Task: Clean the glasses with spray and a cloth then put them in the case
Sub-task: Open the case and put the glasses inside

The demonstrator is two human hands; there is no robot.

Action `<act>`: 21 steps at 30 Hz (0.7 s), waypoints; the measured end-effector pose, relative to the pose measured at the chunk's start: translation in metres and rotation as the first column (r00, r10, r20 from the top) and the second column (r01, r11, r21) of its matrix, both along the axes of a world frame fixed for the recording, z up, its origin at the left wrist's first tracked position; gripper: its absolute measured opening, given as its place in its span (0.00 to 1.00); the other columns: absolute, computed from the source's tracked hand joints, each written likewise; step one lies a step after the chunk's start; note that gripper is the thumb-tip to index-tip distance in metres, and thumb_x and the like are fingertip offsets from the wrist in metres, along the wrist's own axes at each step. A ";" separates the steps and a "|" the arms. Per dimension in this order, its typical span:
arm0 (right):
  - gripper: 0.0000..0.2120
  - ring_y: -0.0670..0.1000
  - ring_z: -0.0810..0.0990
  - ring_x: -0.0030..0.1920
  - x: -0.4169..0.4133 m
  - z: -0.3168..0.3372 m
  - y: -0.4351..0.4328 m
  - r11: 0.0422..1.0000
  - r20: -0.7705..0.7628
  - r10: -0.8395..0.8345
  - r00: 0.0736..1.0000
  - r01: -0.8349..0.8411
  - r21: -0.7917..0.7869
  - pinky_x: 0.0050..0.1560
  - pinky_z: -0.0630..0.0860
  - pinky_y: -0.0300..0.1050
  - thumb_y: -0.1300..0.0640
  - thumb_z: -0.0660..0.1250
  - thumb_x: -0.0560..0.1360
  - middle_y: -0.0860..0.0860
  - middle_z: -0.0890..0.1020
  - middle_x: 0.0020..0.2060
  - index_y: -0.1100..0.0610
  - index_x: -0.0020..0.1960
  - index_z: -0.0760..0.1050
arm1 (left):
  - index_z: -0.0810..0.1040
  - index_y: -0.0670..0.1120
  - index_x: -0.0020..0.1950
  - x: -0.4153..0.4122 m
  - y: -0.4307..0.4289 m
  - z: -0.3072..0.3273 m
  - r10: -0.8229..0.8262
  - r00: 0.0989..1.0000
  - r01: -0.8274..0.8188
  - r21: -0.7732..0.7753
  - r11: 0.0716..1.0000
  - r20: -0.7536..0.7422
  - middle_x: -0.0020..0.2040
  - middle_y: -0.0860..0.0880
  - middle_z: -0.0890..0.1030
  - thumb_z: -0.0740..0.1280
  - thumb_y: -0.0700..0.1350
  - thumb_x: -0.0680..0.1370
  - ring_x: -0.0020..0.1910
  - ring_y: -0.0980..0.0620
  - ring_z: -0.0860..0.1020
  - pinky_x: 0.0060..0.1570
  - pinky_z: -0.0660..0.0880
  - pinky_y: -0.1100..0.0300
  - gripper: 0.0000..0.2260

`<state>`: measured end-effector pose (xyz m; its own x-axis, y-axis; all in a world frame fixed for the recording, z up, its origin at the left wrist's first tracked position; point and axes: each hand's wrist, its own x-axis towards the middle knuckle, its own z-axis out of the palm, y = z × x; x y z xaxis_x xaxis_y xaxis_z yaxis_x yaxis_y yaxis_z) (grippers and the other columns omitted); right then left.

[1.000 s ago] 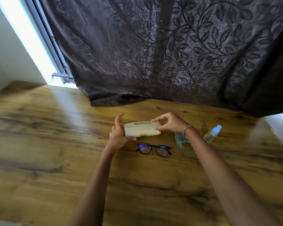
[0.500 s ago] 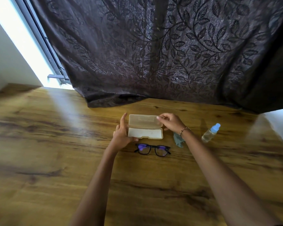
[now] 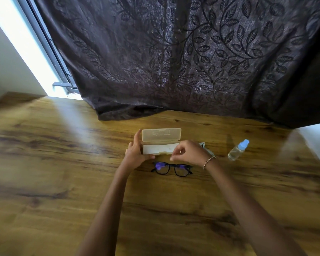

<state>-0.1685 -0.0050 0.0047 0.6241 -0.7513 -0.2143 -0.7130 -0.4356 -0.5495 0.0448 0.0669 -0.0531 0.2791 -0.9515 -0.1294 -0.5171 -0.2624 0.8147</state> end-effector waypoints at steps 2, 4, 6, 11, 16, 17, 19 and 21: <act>0.07 0.38 0.77 0.38 0.001 -0.006 0.008 0.998 -0.065 0.036 0.997 -0.033 0.044 0.37 0.71 0.33 0.51 0.75 0.69 0.42 0.81 0.37 0.53 0.44 0.83 | 0.42 0.63 0.74 0.000 0.000 -0.001 0.006 1.000 -0.006 0.011 1.000 -0.002 0.71 0.46 0.65 0.77 0.50 0.65 0.71 0.42 0.63 0.68 0.62 0.37 0.52; 0.07 0.42 0.78 0.41 0.003 -0.011 0.012 0.999 -0.087 0.026 0.996 -0.022 0.040 0.40 0.75 0.37 0.52 0.74 0.70 0.46 0.83 0.40 0.54 0.46 0.84 | 0.42 0.64 0.73 0.000 0.000 -0.001 0.005 1.000 -0.005 0.009 1.000 0.001 0.71 0.46 0.64 0.77 0.50 0.65 0.70 0.42 0.64 0.67 0.63 0.37 0.51; 0.07 0.42 0.78 0.41 0.005 -0.015 0.014 0.999 -0.095 0.029 0.995 -0.025 0.041 0.38 0.72 0.36 0.54 0.74 0.70 0.48 0.84 0.43 0.55 0.47 0.84 | 0.43 0.63 0.73 -0.001 0.000 -0.002 0.004 1.000 -0.004 0.008 1.000 0.009 0.71 0.46 0.65 0.77 0.51 0.65 0.70 0.43 0.63 0.68 0.62 0.37 0.51; 0.08 0.42 0.80 0.43 0.003 -0.017 0.014 0.996 -0.067 0.028 0.997 -0.022 0.088 0.42 0.75 0.36 0.54 0.73 0.71 0.49 0.85 0.44 0.55 0.48 0.84 | 0.44 0.60 0.75 0.001 0.000 -0.004 0.001 1.000 -0.001 0.004 1.000 0.012 0.70 0.46 0.67 0.77 0.50 0.66 0.71 0.43 0.61 0.68 0.61 0.38 0.51; 0.06 0.39 0.78 0.43 -0.004 -0.016 0.011 0.994 -0.058 0.006 0.998 0.000 0.108 0.41 0.71 0.31 0.55 0.72 0.72 0.48 0.85 0.45 0.54 0.48 0.84 | 0.44 0.57 0.76 0.002 0.000 -0.005 -0.006 1.000 0.006 0.004 1.000 0.005 0.70 0.46 0.67 0.77 0.48 0.67 0.71 0.43 0.60 0.69 0.60 0.38 0.50; 0.05 0.38 0.77 0.42 -0.005 -0.017 0.010 0.993 -0.053 0.010 0.999 -0.003 0.114 0.41 0.71 0.31 0.55 0.72 0.72 0.48 0.85 0.45 0.54 0.48 0.84 | 0.44 0.57 0.76 0.002 -0.001 -0.004 -0.004 1.000 0.004 0.004 1.000 0.003 0.70 0.46 0.67 0.77 0.48 0.67 0.71 0.43 0.60 0.69 0.60 0.38 0.50; 0.05 0.37 0.77 0.41 -0.007 -0.016 0.009 0.992 -0.047 0.019 0.999 -0.013 0.124 0.41 0.71 0.30 0.55 0.72 0.72 0.48 0.85 0.45 0.54 0.47 0.84 | 0.44 0.56 0.76 0.002 -0.001 -0.004 -0.007 1.000 0.007 0.006 1.000 -0.001 0.70 0.46 0.67 0.77 0.48 0.67 0.71 0.43 0.60 0.69 0.60 0.38 0.50; 0.05 0.37 0.78 0.41 -0.008 -0.014 0.008 0.992 -0.034 0.017 0.999 -0.012 0.122 0.40 0.71 0.30 0.55 0.72 0.72 0.47 0.85 0.44 0.54 0.47 0.84 | 0.45 0.56 0.77 0.001 0.000 -0.004 -0.010 1.000 0.010 0.000 1.000 -0.004 0.71 0.45 0.66 0.77 0.47 0.67 0.71 0.43 0.61 0.69 0.61 0.38 0.50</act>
